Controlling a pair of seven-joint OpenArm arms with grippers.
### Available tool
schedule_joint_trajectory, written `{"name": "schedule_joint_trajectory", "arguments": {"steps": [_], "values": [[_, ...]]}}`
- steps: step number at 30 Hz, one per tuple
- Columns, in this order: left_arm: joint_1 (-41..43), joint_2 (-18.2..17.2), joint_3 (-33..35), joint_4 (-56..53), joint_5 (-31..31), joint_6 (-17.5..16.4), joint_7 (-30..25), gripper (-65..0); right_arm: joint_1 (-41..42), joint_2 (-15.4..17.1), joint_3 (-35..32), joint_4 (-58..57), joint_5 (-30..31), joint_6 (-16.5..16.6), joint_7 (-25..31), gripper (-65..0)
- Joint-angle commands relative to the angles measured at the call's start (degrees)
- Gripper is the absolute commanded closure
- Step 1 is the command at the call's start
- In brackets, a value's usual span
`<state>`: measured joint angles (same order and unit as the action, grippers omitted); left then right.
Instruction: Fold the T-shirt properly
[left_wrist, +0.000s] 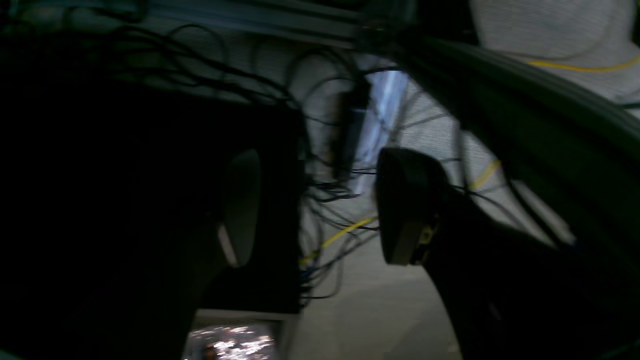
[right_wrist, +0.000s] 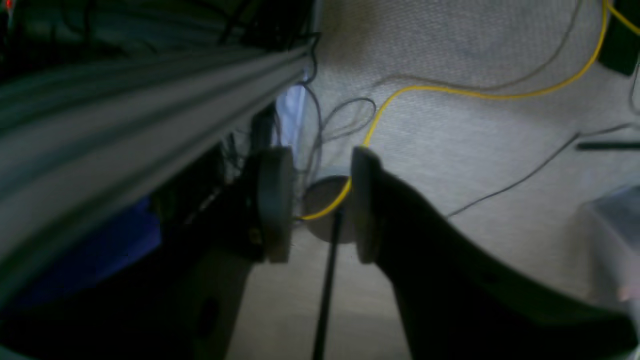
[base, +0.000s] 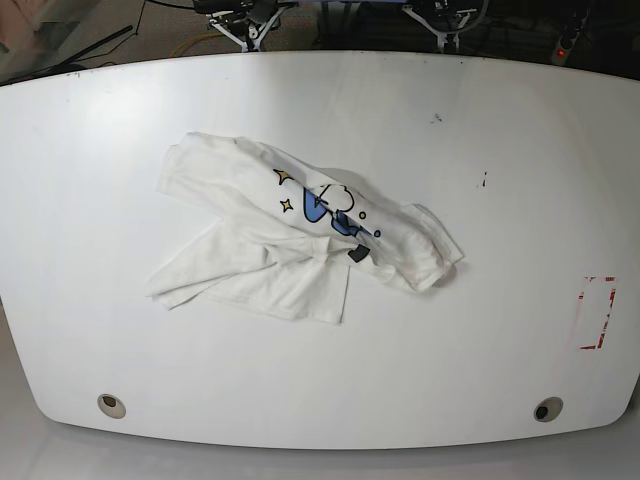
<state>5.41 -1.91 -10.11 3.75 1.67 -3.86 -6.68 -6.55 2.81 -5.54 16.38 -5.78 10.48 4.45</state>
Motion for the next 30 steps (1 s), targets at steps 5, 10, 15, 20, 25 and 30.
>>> {"name": "schedule_joint_trajectory", "arguments": {"steps": [5, 10, 15, 20, 25, 30], "values": [[1.49, -0.24, 5.67, 0.43, 0.13, 2.32, 0.04, -33.6, -0.18, 0.05, 0.05, 0.01, 0.20, 0.11, 0.69, -19.2], [1.67, -0.24, 5.49, 0.43, -0.22, 4.17, 0.04, -33.8, -0.18, -0.04, 0.05, -0.07, 0.20, 0.11, 0.69, -19.2], [1.67, -0.24, 5.58, 0.43, 0.04, 4.17, 0.04, -33.8, -0.18, -0.04, 0.05, -0.07, 0.20, 0.11, 0.69, -19.2], [1.67, -0.15, 5.58, 0.43, 0.13, 4.17, -0.05, -33.8, -0.18, -0.04, 0.05, -0.07, 0.20, 0.11, 0.78, -19.2], [3.78, -0.24, 5.32, 2.89, -0.22, 4.17, -1.02, -33.8, -1.94, -0.04, 0.05, 0.89, 0.11, 0.11, 1.05, -19.0], [10.28, -0.15, 5.49, 14.14, -0.05, 4.17, -2.07, -33.8, -6.42, 0.31, 0.05, 7.57, 0.11, 0.11, 1.75, -19.0]]}}
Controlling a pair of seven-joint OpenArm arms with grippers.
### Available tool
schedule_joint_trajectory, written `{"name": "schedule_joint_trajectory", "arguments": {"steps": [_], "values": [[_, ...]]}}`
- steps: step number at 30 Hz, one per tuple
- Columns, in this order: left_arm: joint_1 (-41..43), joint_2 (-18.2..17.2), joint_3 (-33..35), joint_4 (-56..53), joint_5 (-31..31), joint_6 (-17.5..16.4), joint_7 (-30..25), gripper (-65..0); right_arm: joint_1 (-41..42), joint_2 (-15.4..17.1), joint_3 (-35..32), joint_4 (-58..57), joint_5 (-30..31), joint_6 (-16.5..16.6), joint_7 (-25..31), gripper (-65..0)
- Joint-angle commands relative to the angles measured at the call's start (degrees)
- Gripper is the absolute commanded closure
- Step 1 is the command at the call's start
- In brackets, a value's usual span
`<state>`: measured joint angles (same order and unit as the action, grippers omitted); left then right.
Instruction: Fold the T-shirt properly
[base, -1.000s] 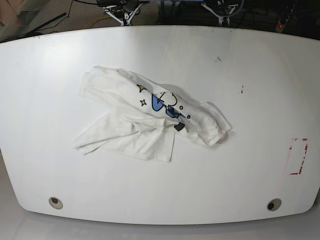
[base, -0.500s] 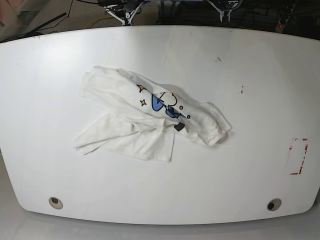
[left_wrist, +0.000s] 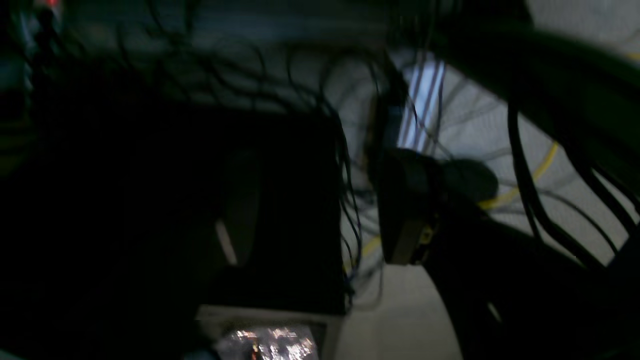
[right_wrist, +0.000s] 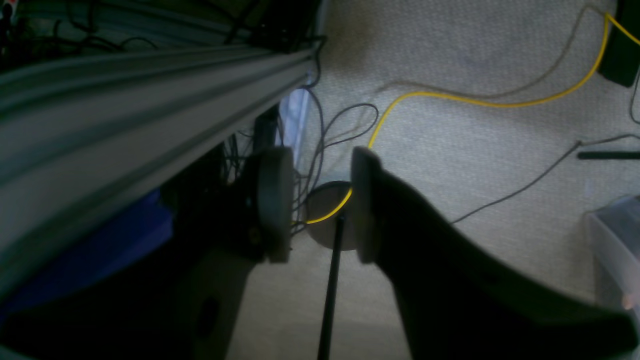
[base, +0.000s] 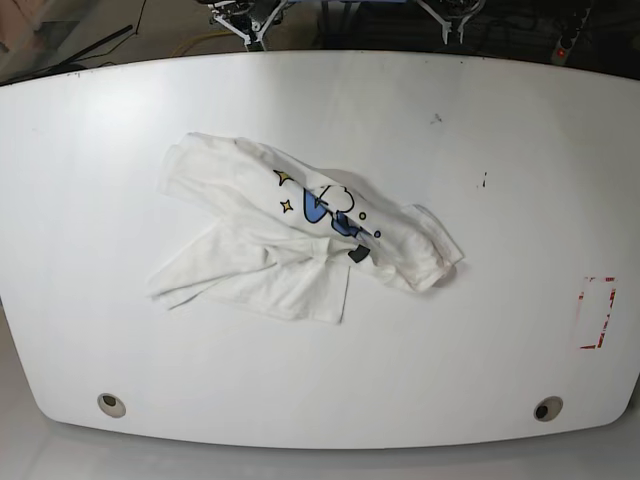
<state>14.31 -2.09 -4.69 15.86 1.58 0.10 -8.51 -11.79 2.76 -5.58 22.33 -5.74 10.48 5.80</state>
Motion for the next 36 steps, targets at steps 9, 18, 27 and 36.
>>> {"name": "schedule_joint_trajectory", "arguments": {"steps": [9, 18, 27, 36], "values": [[10.62, 0.02, -0.01, 17.24, -0.05, 0.21, -0.15, -33.3, -10.41, 0.44, 0.09, 14.20, 0.16, 0.11, 0.31, -19.0], [20.64, 0.20, -0.01, 32.36, -0.05, 0.21, -0.15, -33.2, -19.81, 0.53, 0.18, 29.50, 0.16, 0.11, -2.51, -19.0], [32.07, 0.37, 0.07, 50.30, -0.13, 0.21, -0.06, -33.2, -28.43, 1.94, 0.18, 47.87, 0.16, 0.11, -7.17, -18.9], [43.50, 0.37, -0.01, 67.97, -0.22, 0.21, -0.06, -33.2, -36.43, 2.99, 4.84, 62.73, 0.24, 0.64, -10.15, -18.9]]}}
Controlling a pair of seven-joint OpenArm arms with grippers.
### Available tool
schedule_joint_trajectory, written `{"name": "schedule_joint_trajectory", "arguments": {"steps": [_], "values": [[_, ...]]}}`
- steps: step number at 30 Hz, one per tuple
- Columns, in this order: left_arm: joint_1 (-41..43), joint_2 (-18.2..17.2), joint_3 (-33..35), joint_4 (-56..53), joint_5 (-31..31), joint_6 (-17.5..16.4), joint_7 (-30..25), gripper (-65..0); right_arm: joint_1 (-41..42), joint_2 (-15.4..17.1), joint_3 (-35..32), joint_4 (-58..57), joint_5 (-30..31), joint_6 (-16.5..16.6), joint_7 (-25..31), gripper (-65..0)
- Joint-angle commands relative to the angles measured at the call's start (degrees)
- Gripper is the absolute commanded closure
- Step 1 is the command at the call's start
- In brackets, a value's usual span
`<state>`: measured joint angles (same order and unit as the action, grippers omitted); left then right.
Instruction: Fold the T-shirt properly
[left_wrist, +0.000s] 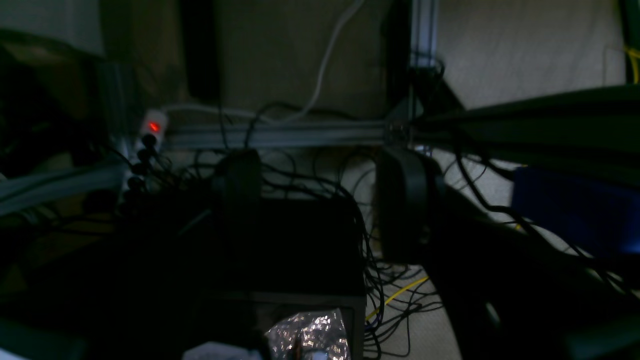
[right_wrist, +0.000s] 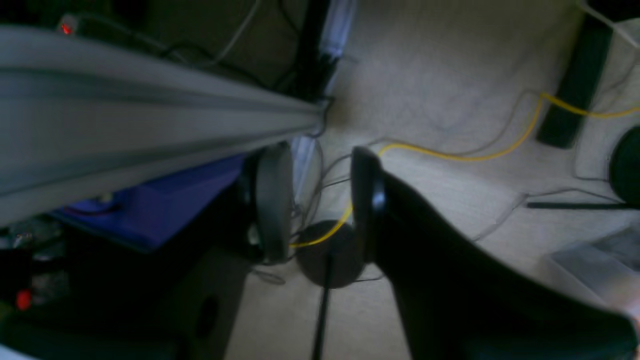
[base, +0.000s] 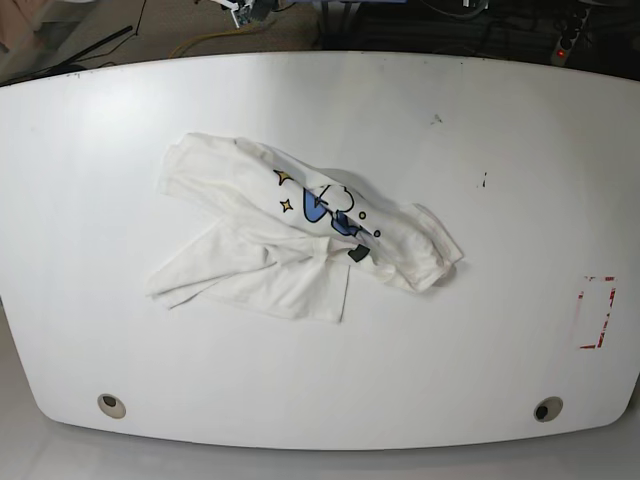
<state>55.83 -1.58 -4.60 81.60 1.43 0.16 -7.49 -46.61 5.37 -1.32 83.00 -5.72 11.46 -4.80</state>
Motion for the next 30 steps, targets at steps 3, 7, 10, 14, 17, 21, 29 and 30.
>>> {"name": "schedule_joint_trajectory", "arguments": {"steps": [3, 7, 10, 14, 17, 21, 29, 30], "values": [[5.75, -0.13, -0.10, 7.94, -0.07, 0.14, -1.09, -33.2, -5.04, 0.74, 1.45, 6.98, 0.22, -0.26, 0.45, -18.9], [9.70, -0.13, -0.19, 14.79, -0.07, 0.14, -1.09, -33.2, -8.91, 0.92, 1.54, 13.31, 0.22, -0.26, 0.45, -18.9], [13.05, -0.13, -0.19, 19.98, -0.07, 0.14, -1.09, -33.2, -11.63, 2.15, 1.63, 17.35, 0.22, -0.43, 0.45, -18.9], [16.83, -0.13, -0.19, 27.36, -0.16, 0.14, -1.09, -33.2, -14.09, 2.41, 2.86, 22.01, 4.44, -0.34, 0.45, -18.9], [18.85, -0.13, -0.19, 31.58, -0.16, 0.14, -1.09, -33.2, -14.97, 2.41, 5.41, 24.47, 8.13, -0.26, 0.45, -18.9], [19.17, -0.13, -0.19, 33.61, -0.16, 0.14, -1.35, -33.2, -14.80, 2.41, 7.87, 26.14, 11.30, -0.26, 0.45, -18.9], [18.50, -0.57, -0.28, 33.61, -0.16, 0.14, -1.35, -33.6, -10.58, 2.41, 10.68, 28.51, 12.97, -0.26, 0.45, -18.9], [18.06, -0.66, -0.28, 33.61, -0.16, 0.14, -1.35, -33.8, -9.96, 2.41, 10.68, 28.69, 12.97, -0.26, 0.45, -19.0]]}}
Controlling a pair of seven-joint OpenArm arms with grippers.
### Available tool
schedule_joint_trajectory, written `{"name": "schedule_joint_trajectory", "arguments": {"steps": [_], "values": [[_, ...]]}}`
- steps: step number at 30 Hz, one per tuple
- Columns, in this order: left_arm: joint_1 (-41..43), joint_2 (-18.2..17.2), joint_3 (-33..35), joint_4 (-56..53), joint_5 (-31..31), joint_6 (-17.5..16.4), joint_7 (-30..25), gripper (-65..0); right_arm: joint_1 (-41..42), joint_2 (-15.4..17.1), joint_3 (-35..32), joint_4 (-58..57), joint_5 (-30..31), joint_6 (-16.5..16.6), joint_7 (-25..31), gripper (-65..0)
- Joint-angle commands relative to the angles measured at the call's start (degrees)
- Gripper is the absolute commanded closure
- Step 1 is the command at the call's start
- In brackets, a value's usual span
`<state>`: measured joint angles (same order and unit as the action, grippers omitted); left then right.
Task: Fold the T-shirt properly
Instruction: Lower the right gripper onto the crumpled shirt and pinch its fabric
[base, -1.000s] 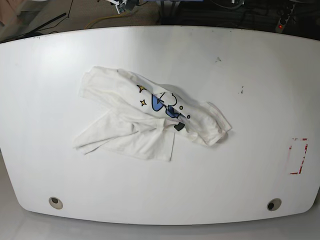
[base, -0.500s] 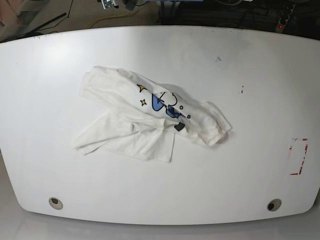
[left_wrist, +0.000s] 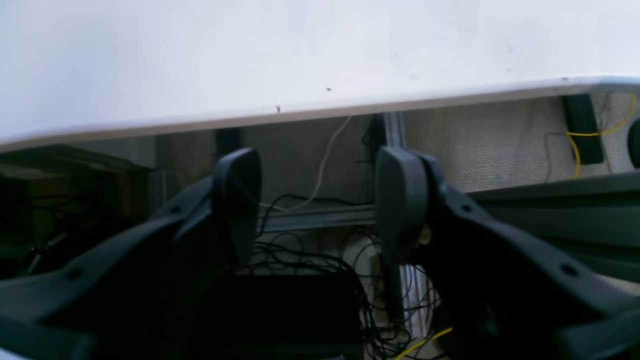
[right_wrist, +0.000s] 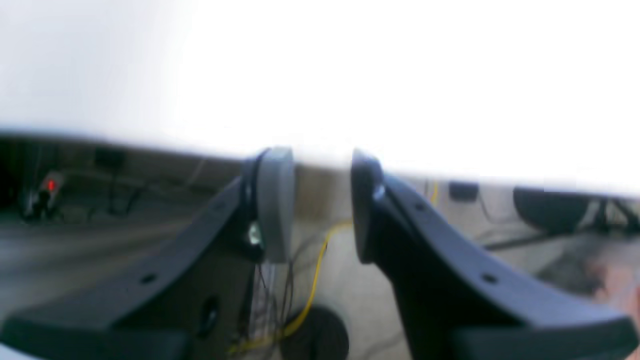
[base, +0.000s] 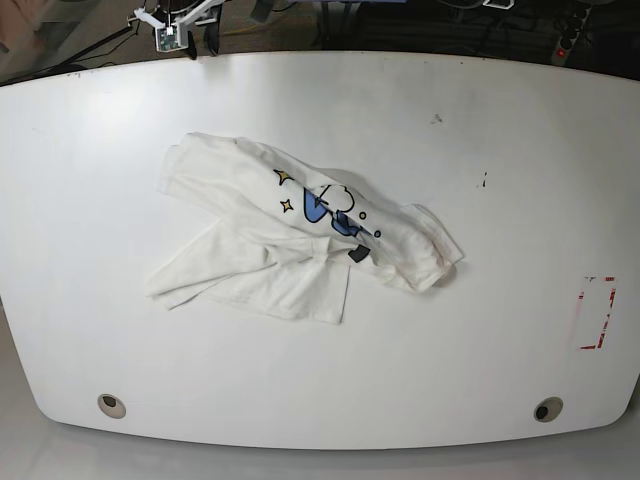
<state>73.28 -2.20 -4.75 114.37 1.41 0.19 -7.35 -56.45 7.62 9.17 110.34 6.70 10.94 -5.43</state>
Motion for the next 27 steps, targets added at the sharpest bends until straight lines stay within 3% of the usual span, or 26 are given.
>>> {"name": "schedule_joint_trajectory", "arguments": {"steps": [1, 11, 14, 16, 19, 23, 27], "values": [[0.18, -0.22, -0.65, 0.84, -0.14, 0.12, -1.48, -33.8, 0.58, 0.08, 0.19, 1.44, 0.55, 0.27, 1.08, -19.0], [-6.51, -3.83, -2.41, 0.75, -0.14, 0.12, -1.48, -36.5, 6.91, -0.28, -1.65, 1.52, 0.55, 0.27, 1.08, -20.0], [-8.44, -4.88, -2.32, 0.58, -0.05, 0.12, -1.30, -44.4, 8.84, -0.28, -1.65, 1.96, 0.55, 0.27, 1.08, -28.2], [-10.11, -4.97, -2.24, 0.49, -0.05, 0.12, -1.30, -50.0, 9.72, -0.28, -1.74, 2.23, 0.55, 0.27, 0.55, -37.6], [-12.40, -4.88, -2.24, 0.40, 0.13, 0.12, -1.22, -51.4, 11.83, -0.28, -1.83, 2.31, 0.55, 0.27, -0.68, -46.1], [-14.86, -4.88, -2.24, 0.40, 0.13, 0.12, -1.22, -51.4, 15.61, -0.28, -1.92, 2.31, 0.55, 0.88, -2.88, -47.1], [-16.09, -4.88, -2.24, 0.40, 0.30, 0.12, -1.22, -51.4, 20.97, -0.28, -1.83, 3.28, 0.55, 5.28, -8.06, -47.6]]}}
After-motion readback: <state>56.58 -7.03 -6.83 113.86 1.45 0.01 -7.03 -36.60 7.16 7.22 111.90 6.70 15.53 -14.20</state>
